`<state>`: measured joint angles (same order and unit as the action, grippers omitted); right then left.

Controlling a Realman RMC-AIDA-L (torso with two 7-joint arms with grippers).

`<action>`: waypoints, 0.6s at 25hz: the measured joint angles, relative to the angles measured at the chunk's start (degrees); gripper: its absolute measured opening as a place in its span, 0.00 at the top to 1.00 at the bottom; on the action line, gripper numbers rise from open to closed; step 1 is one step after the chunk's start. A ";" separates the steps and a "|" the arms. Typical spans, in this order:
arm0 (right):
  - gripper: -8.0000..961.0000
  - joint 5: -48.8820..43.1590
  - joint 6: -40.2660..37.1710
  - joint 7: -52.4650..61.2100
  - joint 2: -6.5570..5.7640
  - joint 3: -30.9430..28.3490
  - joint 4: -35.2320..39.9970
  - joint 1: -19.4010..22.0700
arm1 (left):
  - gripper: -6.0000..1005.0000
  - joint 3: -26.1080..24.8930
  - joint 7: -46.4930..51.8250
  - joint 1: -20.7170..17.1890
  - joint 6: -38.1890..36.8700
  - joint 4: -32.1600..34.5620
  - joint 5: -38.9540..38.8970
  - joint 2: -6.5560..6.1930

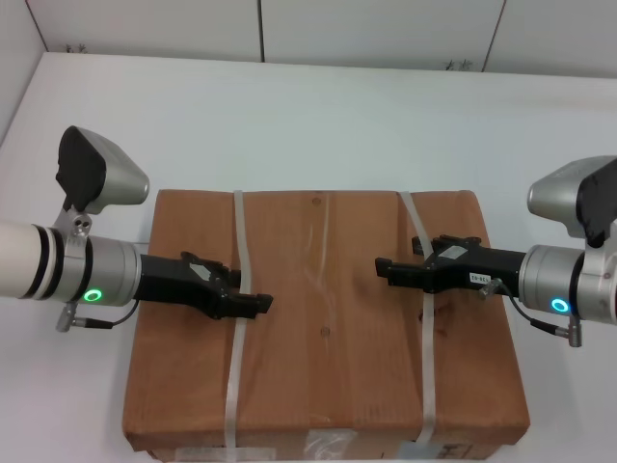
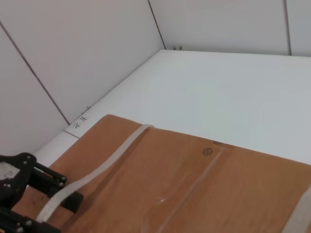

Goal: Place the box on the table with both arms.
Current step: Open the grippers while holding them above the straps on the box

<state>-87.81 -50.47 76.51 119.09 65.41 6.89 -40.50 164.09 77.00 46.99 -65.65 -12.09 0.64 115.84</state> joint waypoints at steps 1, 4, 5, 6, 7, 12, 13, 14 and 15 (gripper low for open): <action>0.29 0.03 0.06 -0.02 0.00 -0.08 0.01 0.11 | 0.47 0.00 0.00 -0.05 0.00 -0.04 0.03 -0.01; 0.17 0.14 0.76 -0.13 0.00 -0.19 0.01 0.31 | 0.42 0.00 0.00 -0.26 -0.01 -0.18 0.08 -0.03; 0.15 0.17 1.23 -0.18 0.00 -0.21 0.06 0.36 | 0.41 0.00 0.00 -0.43 0.00 -0.22 0.10 -0.04; 0.14 0.21 1.69 -0.26 0.00 -0.24 0.11 0.41 | 0.40 0.00 0.00 -0.58 0.00 -0.24 0.12 -0.07; 0.12 0.25 2.06 -0.32 0.00 -0.25 0.18 0.46 | 0.40 0.00 0.00 -0.74 0.00 -0.27 0.13 -0.10; 0.12 0.89 3.05 -0.52 0.00 -0.29 2.90 3.00 | 0.39 0.00 -0.25 -0.97 -0.19 -0.33 0.15 -0.16; 0.12 0.93 3.05 -0.52 0.00 -0.29 3.67 3.68 | 0.39 0.00 -0.27 -1.00 -0.33 -0.35 0.15 -0.18; 0.12 0.93 3.05 -0.50 0.00 -0.29 4.12 4.09 | 0.39 0.00 -0.29 -1.04 -0.43 -0.38 0.15 -0.24; 0.12 0.94 3.05 -0.45 0.00 -0.30 4.54 4.46 | 0.39 0.00 -0.32 -1.12 -0.53 -0.39 0.15 -0.31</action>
<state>-86.87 -47.42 76.07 119.09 65.12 11.44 -36.04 164.09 76.69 45.87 -66.18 -12.48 0.79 115.53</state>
